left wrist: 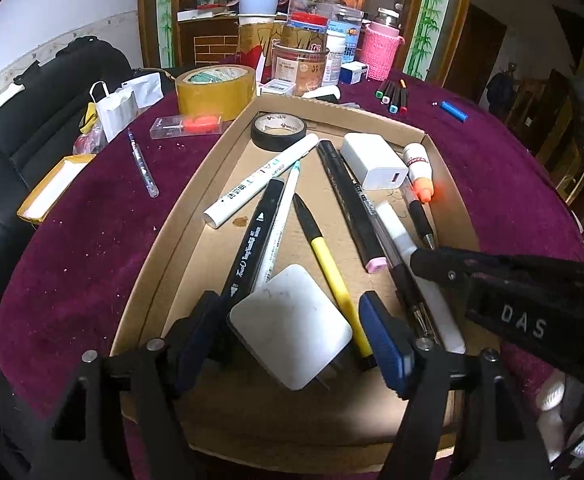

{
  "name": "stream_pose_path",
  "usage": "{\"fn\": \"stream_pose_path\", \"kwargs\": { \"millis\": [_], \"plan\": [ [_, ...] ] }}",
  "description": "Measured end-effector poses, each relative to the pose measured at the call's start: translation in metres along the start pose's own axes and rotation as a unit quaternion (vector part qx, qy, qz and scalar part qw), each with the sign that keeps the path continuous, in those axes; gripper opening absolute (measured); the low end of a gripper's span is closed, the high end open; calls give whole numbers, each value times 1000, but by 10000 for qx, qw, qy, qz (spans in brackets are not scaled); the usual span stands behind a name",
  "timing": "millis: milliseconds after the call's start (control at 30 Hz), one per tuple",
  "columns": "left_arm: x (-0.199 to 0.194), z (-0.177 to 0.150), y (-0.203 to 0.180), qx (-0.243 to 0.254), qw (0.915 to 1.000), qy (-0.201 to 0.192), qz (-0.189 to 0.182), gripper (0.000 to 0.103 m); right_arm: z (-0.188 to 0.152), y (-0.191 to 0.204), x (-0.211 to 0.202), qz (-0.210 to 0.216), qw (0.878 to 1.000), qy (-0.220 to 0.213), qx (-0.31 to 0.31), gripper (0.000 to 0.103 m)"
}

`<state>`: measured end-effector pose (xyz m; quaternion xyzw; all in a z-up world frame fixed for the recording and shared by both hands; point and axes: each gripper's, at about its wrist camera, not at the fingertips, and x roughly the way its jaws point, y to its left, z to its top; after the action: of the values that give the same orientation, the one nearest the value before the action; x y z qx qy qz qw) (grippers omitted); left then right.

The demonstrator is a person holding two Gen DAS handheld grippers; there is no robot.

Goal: Organize rigid objects
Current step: 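Open both tools to release the charger and stick into the tray, then raise both tools away from the tray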

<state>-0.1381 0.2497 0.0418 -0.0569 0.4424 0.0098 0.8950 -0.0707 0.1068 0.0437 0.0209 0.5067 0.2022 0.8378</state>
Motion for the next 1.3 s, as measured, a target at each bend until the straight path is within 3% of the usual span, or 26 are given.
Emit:
{"fn": "stream_pose_path", "kwargs": {
  "millis": [33, 133, 200, 233, 267, 300, 367, 433, 500, 567, 633, 733, 800, 1033, 1300],
  "plan": [
    [-1, -1, -1, 6, 10000, -39, -16, 72, -1, 0, -3, 4, 10000, -44, 25, 35],
    [-12, -2, -1, -28, 9995, -314, -59, 72, -3, -1, -15, -98, 9995, -282, -44, 40],
    [-27, -2, -2, -50, 9976, -695, 44, 72, -4, 1, -27, -252, 9981, -534, -169, 45],
    [-41, -3, -2, -75, 9940, -1064, 225, 72, -6, 1, -32, -307, 9972, -644, -212, 49],
    [-60, -5, -3, -90, 9863, -1552, 547, 73, -7, 2, -38, -359, 9962, -757, -257, 52],
    [-73, -8, -4, -86, 9792, -1879, 756, 84, -9, 3, -46, -436, 9941, -936, -328, 58],
    [-114, -17, -11, -65, 9513, -2868, 1128, 103, -14, 7, -57, -566, 9899, -1217, -460, 67],
    [-139, -28, -18, -34, 9303, -3461, 1213, 103, -20, 12, -68, -739, 9831, -1546, -643, 80],
    [-147, -36, -28, 24, 9181, -3658, 1525, 103, -26, 20, -76, -924, 9754, -1805, -865, 88],
    [-142, -33, -33, 93, 9244, -3457, 1609, 103, -32, 27, -79, -1073, 9693, -1917, -1105, 91],
    [-129, -31, -35, 96, 9457, -3008, 1226, 103, -37, 33, -80, -1164, 9647, -1958, -1324, 91],
    [-113, -28, -30, -208, 9633, -2520, 900, 103, -45, 36, -81, -1327, 9585, -2001, -1539, 91],
    [-104, -29, -25, -419, 9695, -2286, 783, 103, -49, 32, -82, -1380, 9567, -2039, -1555, 91],
    [-81, -33, -22, -805, 9801, -1665, 727, 103, -53, 14, -85, -1343, 9616, -2000, -1319, 92],
    [-73, -35, -29, -852, 9834, -1435, 709, 103, -54, 11, -84, -1339, 9625, -1958, -1315, 92]
  ]
}}
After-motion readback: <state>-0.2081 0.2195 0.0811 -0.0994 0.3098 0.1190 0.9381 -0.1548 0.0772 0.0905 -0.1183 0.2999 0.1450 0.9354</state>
